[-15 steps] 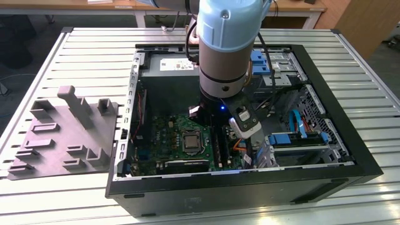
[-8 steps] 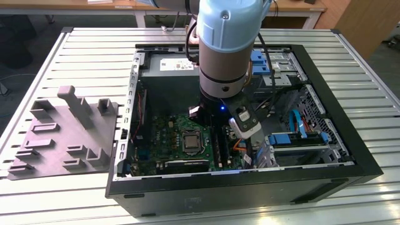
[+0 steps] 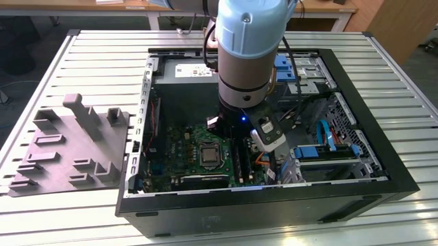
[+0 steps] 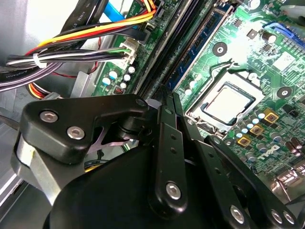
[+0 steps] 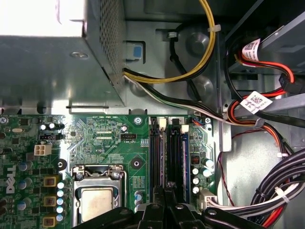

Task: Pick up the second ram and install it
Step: 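Insert the second ram into the second slot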

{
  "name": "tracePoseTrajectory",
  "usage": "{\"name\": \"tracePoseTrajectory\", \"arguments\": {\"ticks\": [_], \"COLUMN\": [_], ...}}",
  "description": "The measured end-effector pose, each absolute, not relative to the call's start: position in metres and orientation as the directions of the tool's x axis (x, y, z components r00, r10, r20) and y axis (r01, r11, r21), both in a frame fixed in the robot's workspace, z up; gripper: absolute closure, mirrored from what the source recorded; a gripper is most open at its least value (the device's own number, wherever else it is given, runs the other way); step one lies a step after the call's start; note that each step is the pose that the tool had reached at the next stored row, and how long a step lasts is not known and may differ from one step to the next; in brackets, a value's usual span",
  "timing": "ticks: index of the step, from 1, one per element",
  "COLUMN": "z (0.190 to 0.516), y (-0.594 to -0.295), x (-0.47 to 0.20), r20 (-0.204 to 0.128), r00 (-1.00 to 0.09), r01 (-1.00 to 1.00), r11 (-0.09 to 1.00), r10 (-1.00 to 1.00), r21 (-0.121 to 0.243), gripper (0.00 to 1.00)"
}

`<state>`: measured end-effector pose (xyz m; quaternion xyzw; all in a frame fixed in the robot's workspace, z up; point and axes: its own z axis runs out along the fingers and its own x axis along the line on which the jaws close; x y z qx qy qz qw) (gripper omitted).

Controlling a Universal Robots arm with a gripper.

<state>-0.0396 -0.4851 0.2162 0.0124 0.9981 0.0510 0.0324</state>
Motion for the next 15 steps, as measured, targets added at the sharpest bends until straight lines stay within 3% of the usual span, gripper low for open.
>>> {"name": "tracePoseTrajectory", "arguments": {"ticks": [15], "z": [0.2147], "y": [-0.4851], "x": [-0.0396], "r20": [-0.063], "r00": [-0.998], "r01": [0.021], "r11": [0.995], "r10": [0.028], "r21": [0.102], "gripper": [0.88]}}
